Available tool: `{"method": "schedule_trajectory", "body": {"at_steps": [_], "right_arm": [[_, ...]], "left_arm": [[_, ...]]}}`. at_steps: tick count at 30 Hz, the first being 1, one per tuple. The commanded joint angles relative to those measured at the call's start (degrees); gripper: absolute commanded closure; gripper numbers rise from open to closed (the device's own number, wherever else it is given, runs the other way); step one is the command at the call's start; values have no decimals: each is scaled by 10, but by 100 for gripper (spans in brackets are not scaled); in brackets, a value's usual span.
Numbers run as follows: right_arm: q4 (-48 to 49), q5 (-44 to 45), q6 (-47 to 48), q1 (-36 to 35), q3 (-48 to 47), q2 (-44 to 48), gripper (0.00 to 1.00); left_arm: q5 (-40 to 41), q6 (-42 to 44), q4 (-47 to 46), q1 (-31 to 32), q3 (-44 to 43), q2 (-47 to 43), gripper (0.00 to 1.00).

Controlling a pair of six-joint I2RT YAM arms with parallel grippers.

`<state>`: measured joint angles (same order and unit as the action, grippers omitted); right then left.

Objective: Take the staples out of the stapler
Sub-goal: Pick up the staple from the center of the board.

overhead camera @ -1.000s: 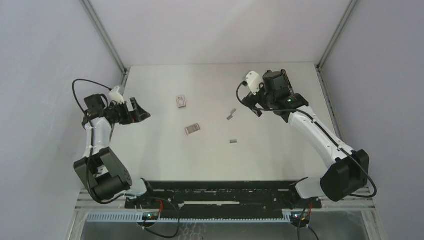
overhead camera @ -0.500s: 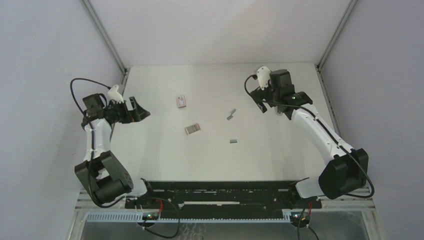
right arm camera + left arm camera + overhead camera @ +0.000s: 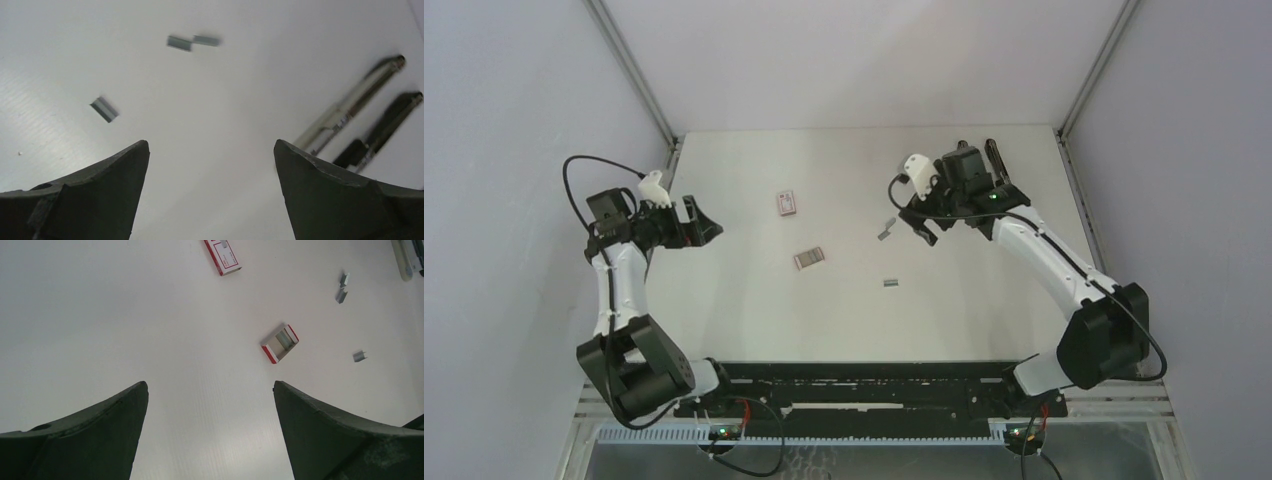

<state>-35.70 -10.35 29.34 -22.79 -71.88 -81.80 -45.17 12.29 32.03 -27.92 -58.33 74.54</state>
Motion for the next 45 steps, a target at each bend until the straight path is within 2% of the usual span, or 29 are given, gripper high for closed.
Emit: {"method": "schedule_trajectory", "body": {"at_steps": [1,9,17,25,29,36,45], "right_arm": [[-5,-39,65,-45,-4,-37,6],[-22,-32,130,-99,-4,-105,12],[-20,-21,152,-132,-4,-167,26],[-13,-28,155,-159,-5,-201,31],[-17,-25,149,-173,-14,-222,38],[-12,-23,138,-174,-14,-236,47],[-9,-20,135,-165,-14,-239,52]], "left_arm": [[12,54,42,-2,20,-66,0],[45,84,75,-2,71,-168,0],[26,107,89,-2,99,-180,0],[12,102,87,-2,104,-168,0],[13,102,87,-1,104,-167,1],[10,103,87,-2,106,-168,0],[10,105,86,-2,108,-166,0]]}}
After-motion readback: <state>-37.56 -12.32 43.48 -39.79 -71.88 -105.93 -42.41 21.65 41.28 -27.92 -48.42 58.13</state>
